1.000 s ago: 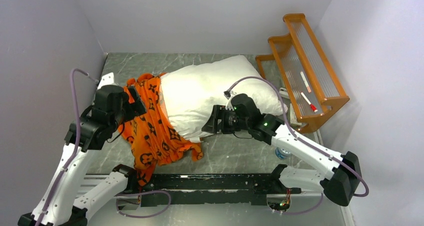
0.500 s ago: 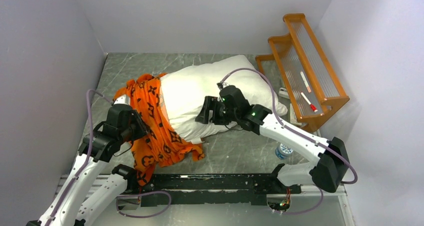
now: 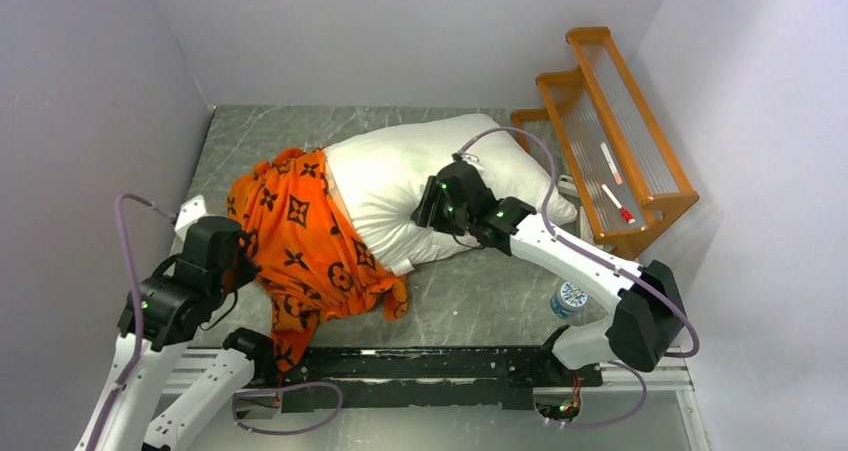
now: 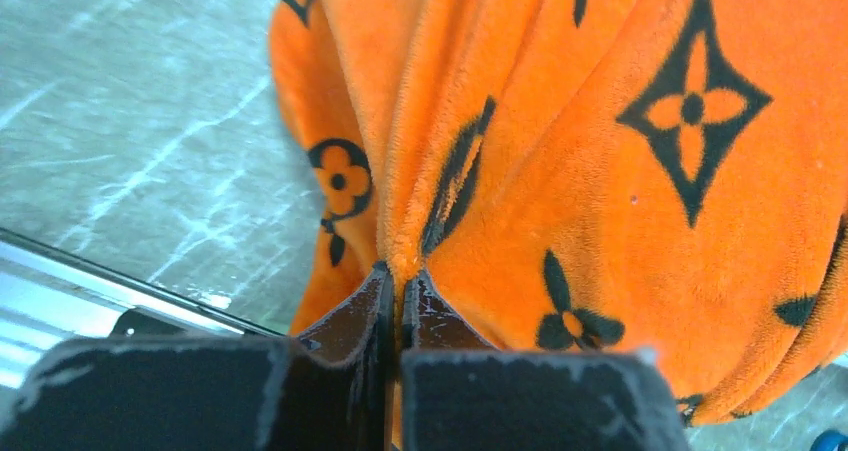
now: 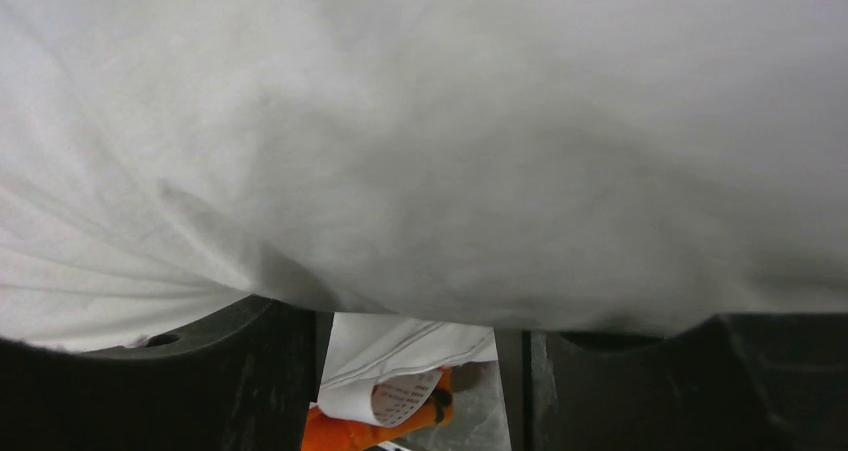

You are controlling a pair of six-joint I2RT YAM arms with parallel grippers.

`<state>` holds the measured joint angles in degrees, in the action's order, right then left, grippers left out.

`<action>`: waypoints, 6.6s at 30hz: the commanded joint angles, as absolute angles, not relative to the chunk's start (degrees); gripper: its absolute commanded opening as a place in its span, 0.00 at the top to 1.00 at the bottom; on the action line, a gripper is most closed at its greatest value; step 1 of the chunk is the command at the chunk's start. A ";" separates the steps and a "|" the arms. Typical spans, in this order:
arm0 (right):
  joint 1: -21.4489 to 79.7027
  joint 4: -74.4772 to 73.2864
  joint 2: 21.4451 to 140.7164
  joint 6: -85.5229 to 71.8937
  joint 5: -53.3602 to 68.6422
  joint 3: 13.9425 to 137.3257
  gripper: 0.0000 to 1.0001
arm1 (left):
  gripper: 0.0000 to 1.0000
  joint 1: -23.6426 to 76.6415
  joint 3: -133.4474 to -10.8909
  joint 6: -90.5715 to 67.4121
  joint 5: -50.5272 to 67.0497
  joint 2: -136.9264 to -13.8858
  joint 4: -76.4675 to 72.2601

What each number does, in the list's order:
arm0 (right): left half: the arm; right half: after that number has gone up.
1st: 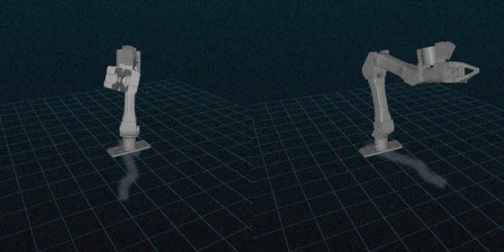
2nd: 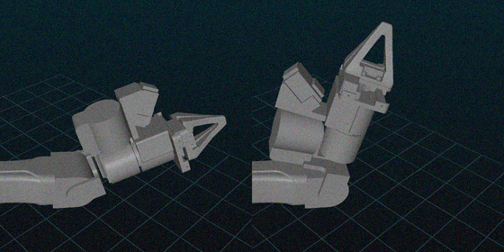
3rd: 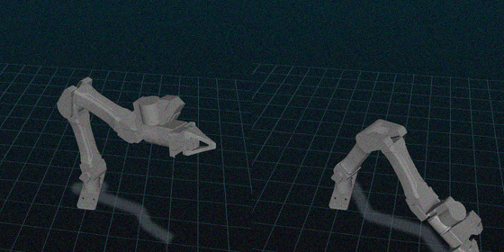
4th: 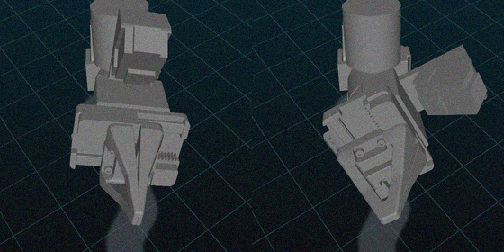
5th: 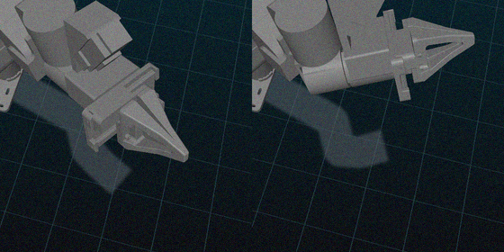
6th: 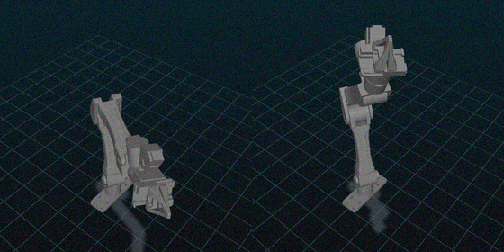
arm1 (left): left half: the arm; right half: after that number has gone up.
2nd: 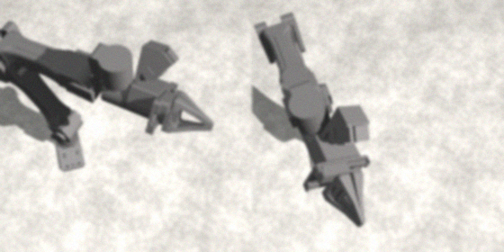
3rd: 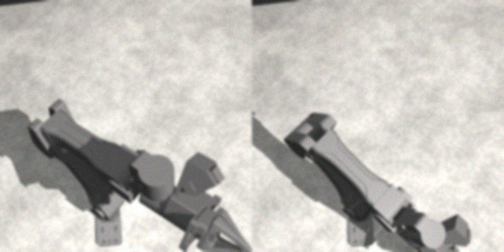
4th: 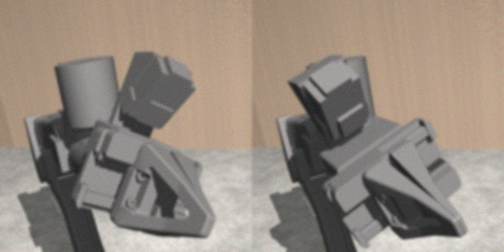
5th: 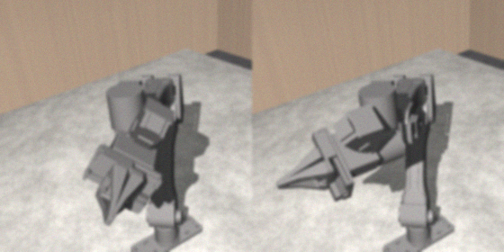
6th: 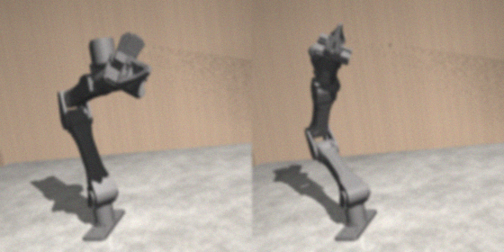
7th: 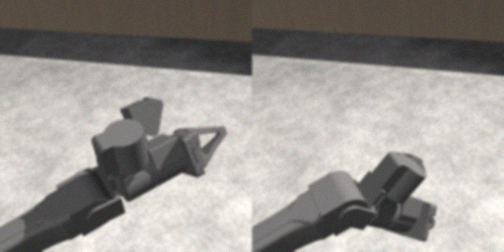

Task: Remove the pillowcase from the pillow
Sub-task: Remove the pillow from the pillowcase.

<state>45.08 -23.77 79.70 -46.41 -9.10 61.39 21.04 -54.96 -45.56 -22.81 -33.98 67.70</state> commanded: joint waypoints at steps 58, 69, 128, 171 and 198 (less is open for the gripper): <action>38.50 -19.60 78.50 -44.95 6.21 53.84 0.34 | 0.35 20.57 -68.29 -21.09 -10.29 -44.95 57.20; 38.66 -17.47 71.12 -46.59 11.46 46.38 0.28 | 0.28 20.57 -66.35 -19.17 3.20 -57.61 46.68; 42.07 10.96 80.69 -55.62 3.05 52.93 1.00 | 0.37 49.53 -61.00 -24.47 -8.79 -51.89 47.10; 33.47 -3.37 78.84 -52.37 15.63 59.79 1.00 | 0.18 62.19 -67.84 -35.31 -36.53 -71.76 64.03; 19.92 -21.13 80.51 -40.14 11.95 70.80 1.00 | 0.95 60.93 -62.85 -51.86 -30.20 -49.81 80.48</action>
<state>22.57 -21.54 82.02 -44.27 18.57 70.63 61.43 -60.01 -51.83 -29.71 -48.95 73.45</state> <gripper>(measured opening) 0.029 0.069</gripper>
